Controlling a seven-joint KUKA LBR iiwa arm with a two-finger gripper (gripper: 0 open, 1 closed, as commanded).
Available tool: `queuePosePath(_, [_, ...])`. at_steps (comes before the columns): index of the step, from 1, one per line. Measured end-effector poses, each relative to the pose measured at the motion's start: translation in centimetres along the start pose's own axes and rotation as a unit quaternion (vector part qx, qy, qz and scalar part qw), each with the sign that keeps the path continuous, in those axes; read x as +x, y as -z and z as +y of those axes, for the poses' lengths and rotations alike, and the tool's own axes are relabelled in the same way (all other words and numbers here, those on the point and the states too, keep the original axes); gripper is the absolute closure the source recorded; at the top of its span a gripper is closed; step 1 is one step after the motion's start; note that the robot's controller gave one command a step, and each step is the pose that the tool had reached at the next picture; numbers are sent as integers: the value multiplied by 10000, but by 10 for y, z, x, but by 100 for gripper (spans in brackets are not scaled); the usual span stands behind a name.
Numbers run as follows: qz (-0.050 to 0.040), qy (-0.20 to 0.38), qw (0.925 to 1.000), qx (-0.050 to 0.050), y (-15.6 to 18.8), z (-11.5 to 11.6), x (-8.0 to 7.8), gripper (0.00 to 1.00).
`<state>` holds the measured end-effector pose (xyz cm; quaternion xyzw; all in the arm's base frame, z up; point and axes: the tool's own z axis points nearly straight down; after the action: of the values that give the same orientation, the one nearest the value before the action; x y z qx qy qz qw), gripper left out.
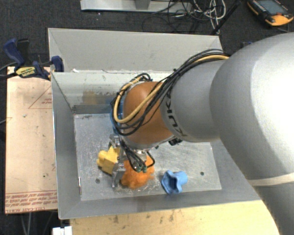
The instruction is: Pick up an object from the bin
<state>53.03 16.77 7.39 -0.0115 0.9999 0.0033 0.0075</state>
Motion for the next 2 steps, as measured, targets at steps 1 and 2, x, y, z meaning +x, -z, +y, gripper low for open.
queuePosePath(1, [111, 96, 9999, 29, 38, -19, -2, 100])
queuePosePath(2, [19, 143, 9999, 15, 93, -48, -11, 100])
